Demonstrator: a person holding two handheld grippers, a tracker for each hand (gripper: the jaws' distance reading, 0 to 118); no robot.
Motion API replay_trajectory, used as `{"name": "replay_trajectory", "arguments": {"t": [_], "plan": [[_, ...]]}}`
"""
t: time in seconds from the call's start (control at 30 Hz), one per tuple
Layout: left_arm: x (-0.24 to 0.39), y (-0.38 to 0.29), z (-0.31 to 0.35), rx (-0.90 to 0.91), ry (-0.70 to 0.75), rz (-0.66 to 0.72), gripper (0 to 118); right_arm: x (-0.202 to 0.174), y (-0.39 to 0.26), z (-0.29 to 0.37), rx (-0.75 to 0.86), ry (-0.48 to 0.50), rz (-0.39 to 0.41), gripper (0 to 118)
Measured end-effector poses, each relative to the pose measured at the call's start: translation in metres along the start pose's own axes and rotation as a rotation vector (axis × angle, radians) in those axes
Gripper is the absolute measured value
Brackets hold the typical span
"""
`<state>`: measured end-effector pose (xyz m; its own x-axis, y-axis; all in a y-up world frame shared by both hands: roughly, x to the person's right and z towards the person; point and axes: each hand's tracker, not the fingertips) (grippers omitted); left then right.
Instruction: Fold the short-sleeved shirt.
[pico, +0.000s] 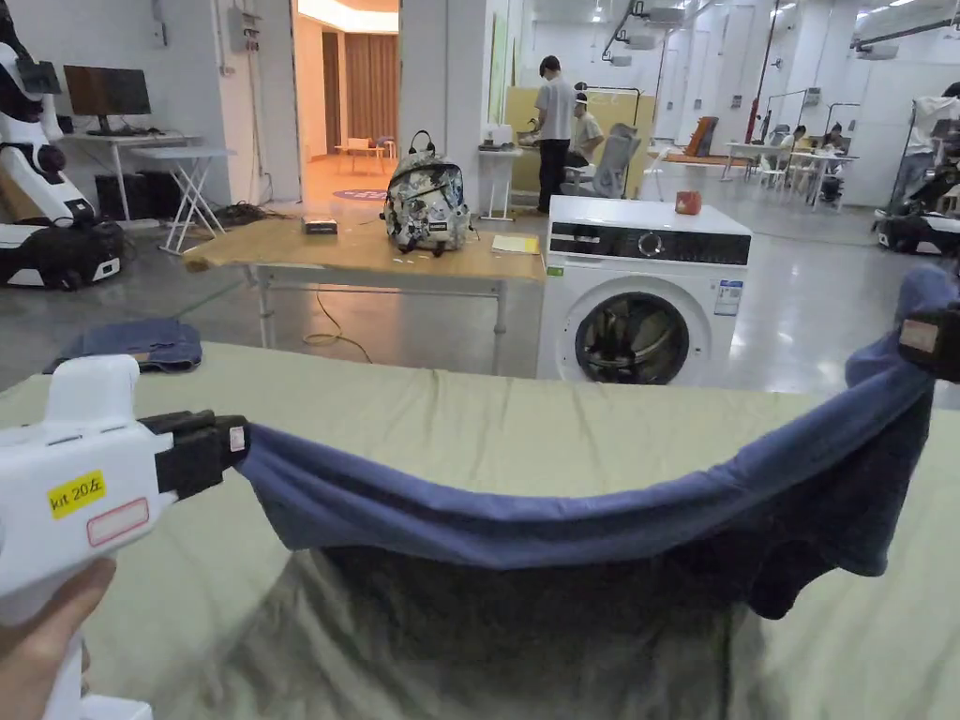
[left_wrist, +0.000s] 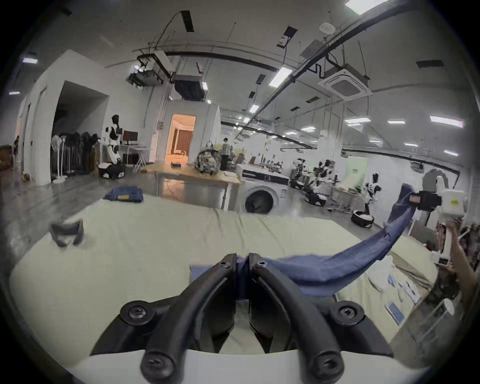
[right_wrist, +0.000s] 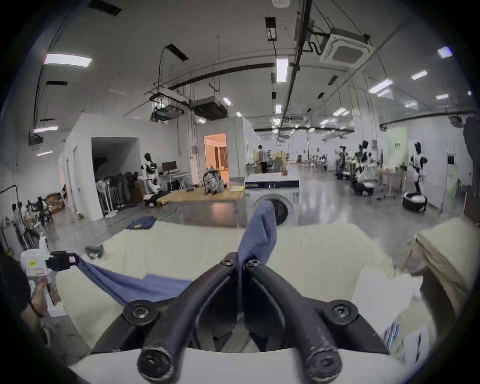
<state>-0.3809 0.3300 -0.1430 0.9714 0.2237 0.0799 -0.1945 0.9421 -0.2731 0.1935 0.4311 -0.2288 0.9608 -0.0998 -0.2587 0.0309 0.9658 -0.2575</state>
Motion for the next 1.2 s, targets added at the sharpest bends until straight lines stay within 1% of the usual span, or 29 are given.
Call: {"name": "replay_trajectory", "arguments": {"t": [0.03,0.1,0.13,0.2,0.27,0.3,0.33,0.37,0.4,0.43,0.5,0.57,0.6,0.63,0.67,0.7,0.73,0.77,0.8,0.83,0.87,0.9,0.93,0.97,1.03,1.07,1.1,1.13,1.2], "plan": [[0.002,-0.021,0.013,-0.004,0.003,0.009,2,0.001,-0.022,0.017,-0.023,0.011,-0.026,1],[0.001,-0.060,0.036,-0.065,-0.005,0.049,2,0.001,-0.065,0.047,-0.034,0.002,-0.035,1],[0.006,-0.081,0.049,-0.061,0.008,0.056,2,0.003,-0.090,0.063,-0.048,-0.032,-0.054,1],[0.004,-0.119,0.069,-0.112,0.006,0.082,2,0.001,-0.129,0.091,-0.096,-0.016,-0.109,1],[0.010,-0.152,0.088,-0.126,0.041,0.076,2,0.002,-0.171,0.115,-0.112,-0.076,-0.120,1],[0.007,-0.166,0.095,-0.155,0.049,0.093,2,0.003,-0.189,0.126,-0.111,-0.084,-0.112,1],[0.002,-0.179,0.101,-0.199,0.057,0.117,2,0.004,-0.200,0.131,-0.143,-0.147,-0.106,1],[-0.002,-0.190,0.108,-0.200,0.069,0.129,2,0.005,-0.213,0.137,-0.174,-0.169,-0.115,1],[-0.013,-0.200,0.108,-0.226,0.084,0.151,2,0.007,-0.223,0.142,-0.181,-0.150,-0.123,1],[-0.017,-0.205,0.110,-0.258,0.096,0.167,2,0.021,-0.235,0.141,-0.202,-0.134,-0.135,1],[-0.028,-0.215,0.114,-0.255,0.095,0.202,2,0.034,-0.253,0.134,-0.261,-0.159,-0.162,1],[-0.035,-0.222,0.111,-0.262,0.095,0.197,2,0.042,-0.267,0.123,-0.296,-0.131,-0.190,1],[-0.034,-0.223,0.108,-0.283,0.103,0.179,2,0.043,-0.274,0.117,-0.306,-0.134,-0.183,1],[-0.030,-0.224,0.104,-0.324,0.118,0.145,3,0.046,-0.281,0.109,-0.340,-0.142,-0.171,5],[-0.024,-0.222,0.102,-0.327,0.135,0.086,5,0.050,-0.288,0.102,-0.380,-0.162,-0.168,13],[-0.017,-0.221,0.101,-0.323,0.159,-0.001,11,0.055,-0.296,0.096,-0.401,-0.188,-0.178,28],[-0.009,-0.222,0.101,-0.312,0.177,-0.068,27,0.061,-0.303,0.089,-0.434,-0.197,-0.187,46],[0.002,-0.221,0.101,-0.303,0.182,-0.099,41,0.068,-0.311,0.085,-0.442,-0.187,-0.204,49],[0.012,-0.220,0.101,-0.302,0.179,-0.100,46,0.074,-0.316,0.083,-0.455,-0.185,-0.206,49],[0.015,-0.217,0.102,-0.300,0.166,-0.085,46,0.078,-0.321,0.081,-0.481,-0.198,-0.190,49],[0.019,-0.213,0.104,-0.289,0.163,-0.083,46,0.043,-0.324,0.097,-0.486,-0.221,-0.151,50],[0.023,-0.209,0.107,-0.271,0.166,-0.087,47,0.042,-0.325,0.100,-0.481,-0.240,-0.106,52],[0.032,-0.203,0.112,-0.247,0.173,-0.097,48,0.039,-0.324,0.108,-0.452,-0.262,-0.067,61],[0.038,-0.197,0.117,-0.224,0.181,-0.111,48,0.039,-0.322,0.116,-0.422,-0.284,-0.039,65],[0.050,-0.185,0.128,-0.158,0.175,-0.147,48,0.037,-0.313,0.133,-0.343,-0.281,-0.004,67],[0.054,-0.180,0.134,-0.126,0.159,-0.154,48,0.035,-0.307,0.139,-0.317,-0.261,0.009,70],[0.060,-0.174,0.138,-0.098,0.136,-0.148,48,0.031,-0.300,0.143,-0.292,-0.258,0.029,72],[0.065,-0.168,0.142,-0.074,0.128,-0.134,48,0.041,-0.299,0.147,-0.267,-0.251,0.052,72],[0.076,-0.158,0.150,-0.014,0.119,-0.121,48,0.033,-0.288,0.151,-0.223,-0.220,0.080,72]]}}
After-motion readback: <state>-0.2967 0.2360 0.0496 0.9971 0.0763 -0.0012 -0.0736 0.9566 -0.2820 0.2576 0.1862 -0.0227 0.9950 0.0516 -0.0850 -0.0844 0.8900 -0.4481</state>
